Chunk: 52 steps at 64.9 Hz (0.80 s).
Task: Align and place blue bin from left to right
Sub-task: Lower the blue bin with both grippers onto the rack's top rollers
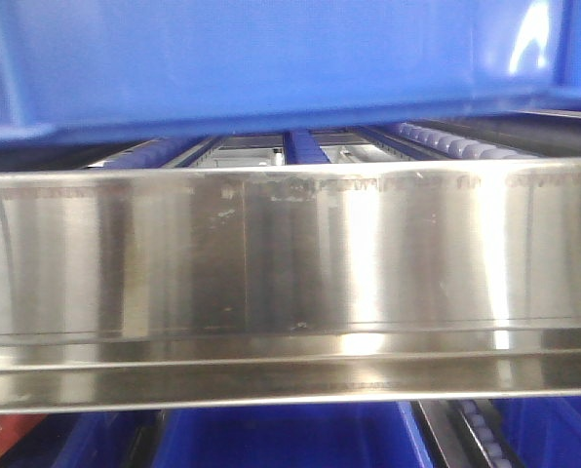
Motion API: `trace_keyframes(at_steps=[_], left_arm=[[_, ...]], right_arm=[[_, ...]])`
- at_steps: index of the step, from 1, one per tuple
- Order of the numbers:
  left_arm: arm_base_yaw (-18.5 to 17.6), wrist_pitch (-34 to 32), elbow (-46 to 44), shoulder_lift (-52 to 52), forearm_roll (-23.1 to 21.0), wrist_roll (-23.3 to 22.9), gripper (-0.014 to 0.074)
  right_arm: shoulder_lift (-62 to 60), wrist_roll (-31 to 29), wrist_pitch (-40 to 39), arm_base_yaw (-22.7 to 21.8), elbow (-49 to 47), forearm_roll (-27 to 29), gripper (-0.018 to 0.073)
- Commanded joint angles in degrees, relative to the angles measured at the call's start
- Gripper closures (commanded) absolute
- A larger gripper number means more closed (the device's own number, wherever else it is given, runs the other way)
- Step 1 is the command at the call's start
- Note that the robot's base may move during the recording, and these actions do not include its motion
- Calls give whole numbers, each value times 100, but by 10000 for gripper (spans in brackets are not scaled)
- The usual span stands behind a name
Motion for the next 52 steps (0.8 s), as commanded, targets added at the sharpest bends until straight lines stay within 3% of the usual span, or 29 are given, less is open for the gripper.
trace_keyframes(at_steps=[1,15,45,52], left_arm=[[110,-503,-246,109,-30,29,708],[312,-531,-391,545,-41,29,708],[312,-775,-391,600,-55,29,705],[312,-775,-391,600,-55,29,606]], right_arm=[[149,24,-726,-139,-72,-112,638],[497,24,-978,-437,-72,77,638],[580,24,-590,-447,-134,77,625],[580,24,-590,-447,-148,77,617]])
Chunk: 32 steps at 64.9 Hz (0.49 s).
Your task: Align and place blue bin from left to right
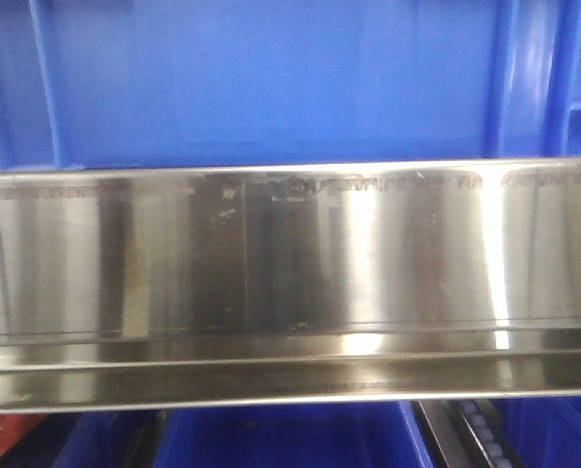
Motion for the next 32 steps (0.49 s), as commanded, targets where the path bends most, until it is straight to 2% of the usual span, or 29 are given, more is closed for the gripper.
trace_keyframes(at_steps=[1,5,13,18,23,32], left_arm=[[-16,-441,-115,-107,36,5,568],[-16,-441,-115,-107,36,5,468],[-16,-392,-115,-131,36,5,216],[-16,-376,-149,-132,95,5,105],[-16,-293,-209,-132,124,5,38],[-16,-279,-302,-132,124,5,27]], right_arm=[[-68,36,-168,-14,-127,-204,599],[-68,36,-157,-14,-131,-204,494],[-68,-54,-65,-14,-226,-204,195],[-68,-284,57,-14,-335,-204,77],[-68,-346,159,-14,-457,-215,58],[-68,-341,194,-14,-697,-215,96]])
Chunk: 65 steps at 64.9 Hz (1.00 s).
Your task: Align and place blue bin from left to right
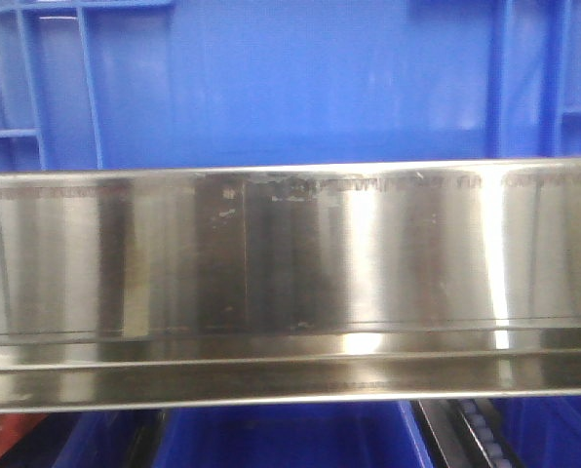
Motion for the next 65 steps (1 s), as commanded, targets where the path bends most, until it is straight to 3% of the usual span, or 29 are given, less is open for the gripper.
trace_keyframes(at_steps=[1,8,14,21,34,37,56,65], left_arm=[[-16,-18,-112,-70,54,5,27],[-16,88,-287,-70,54,5,40],[-16,219,-504,-70,54,5,111],[-16,363,-757,-70,54,5,293],[-16,381,-901,-70,54,5,709],[-16,381,-901,-70,54,5,707],[-16,391,-901,-95,185,5,707],[-26,633,-901,-190,-69,5,707]], right_arm=[[-58,-76,-5,-14,-174,-119,101],[-58,-86,11,-14,-299,-119,148],[-68,-138,87,-14,-339,-119,208],[-68,-223,156,-3,-338,-119,321],[-68,-223,195,-3,-338,-108,608],[-68,-223,195,-3,-338,-82,654],[-68,-223,195,-3,-338,-82,638],[-140,-223,195,-3,-323,-58,638]])
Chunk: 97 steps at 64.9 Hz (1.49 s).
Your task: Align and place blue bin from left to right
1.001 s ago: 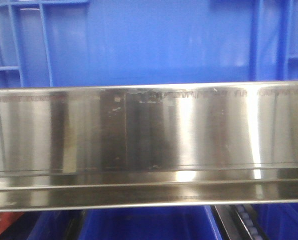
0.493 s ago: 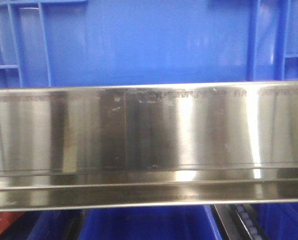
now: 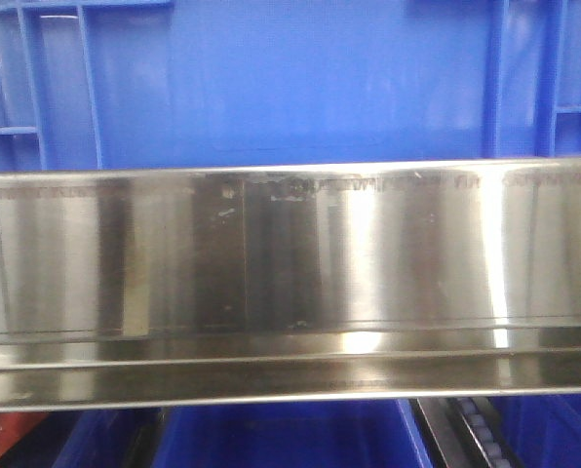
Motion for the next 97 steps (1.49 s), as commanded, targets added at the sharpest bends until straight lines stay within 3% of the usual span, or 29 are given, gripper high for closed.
trace_keyframes(at_steps=[1,12,36,53,66,76,97], left_arm=[[-38,122,-30,-167,-126,5,707],[-90,-342,552,-669,-116,-7,707],[-90,-2972,2970,-2560,-205,6,707],[-90,-4375,4651,-4015,-178,6,707],[-90,-5408,5825,-4918,581,6,707],[-90,-5642,6289,-5414,677,6,707],[-90,-5344,6322,-5802,677,6,707]], right_arm=[[-167,-41,-51,-3,-33,-33,638],[-678,-41,-781,-3,552,-33,638],[-3071,-65,-2990,-3,3130,-183,638],[-4622,-916,-3756,-3,4442,-191,638],[-5507,-961,-4103,-3,5246,-191,638],[-5932,-961,-4233,-3,5557,-196,638],[-6068,-961,-4234,-3,5567,-196,638]])
